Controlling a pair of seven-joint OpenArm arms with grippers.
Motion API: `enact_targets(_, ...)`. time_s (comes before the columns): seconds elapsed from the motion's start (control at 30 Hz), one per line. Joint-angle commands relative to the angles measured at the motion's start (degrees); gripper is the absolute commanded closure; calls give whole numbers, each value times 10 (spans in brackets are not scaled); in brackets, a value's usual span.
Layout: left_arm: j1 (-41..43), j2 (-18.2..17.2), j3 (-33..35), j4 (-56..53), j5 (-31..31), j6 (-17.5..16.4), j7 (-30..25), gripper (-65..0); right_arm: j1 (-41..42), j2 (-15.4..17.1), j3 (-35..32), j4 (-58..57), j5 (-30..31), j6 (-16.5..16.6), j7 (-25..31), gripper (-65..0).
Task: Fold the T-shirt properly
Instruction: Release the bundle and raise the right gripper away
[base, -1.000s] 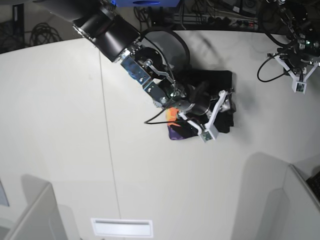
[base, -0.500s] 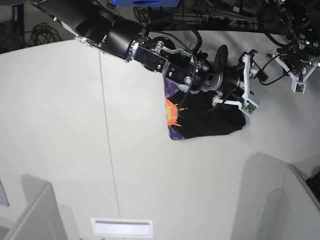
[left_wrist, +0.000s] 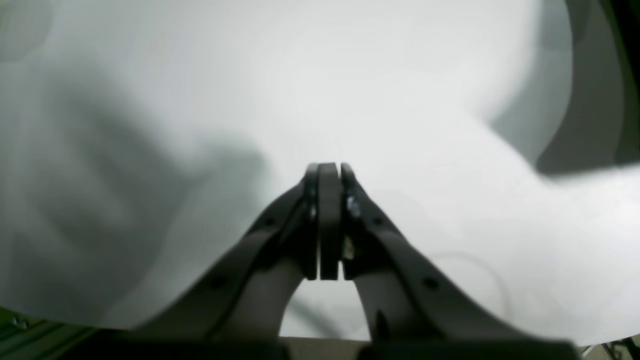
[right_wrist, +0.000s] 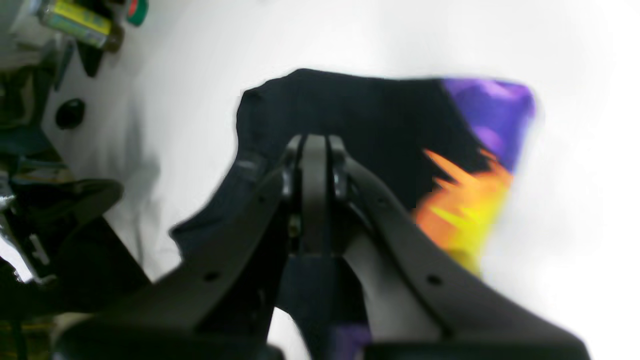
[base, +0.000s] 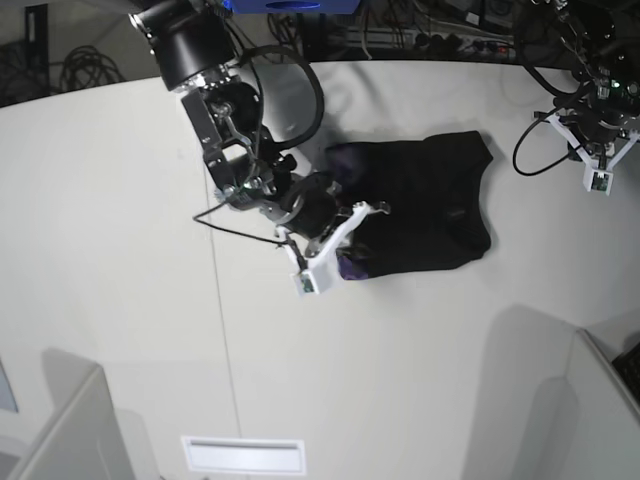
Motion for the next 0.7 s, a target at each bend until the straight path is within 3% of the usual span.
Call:
enact_targets(0.0, -2, -4, -1, 11, -5, -9, -11, 0, 0, 4, 14, 20, 6, 19, 12, 0)
enact_targets(0.13, 2, -3, -1, 11, 1, -9, -49, 0, -35, 30, 36, 55, 6, 57, 13, 0)
enact_targets(0.43, 40, -5, -1, 9, 2, -9, -140, 0, -97, 79, 44, 116, 6, 59, 15, 0)
enact_targets(0.67, 84, -37, -3, -1, 40, -9, -245, 0, -142, 88, 106, 144, 6, 62, 16, 0)
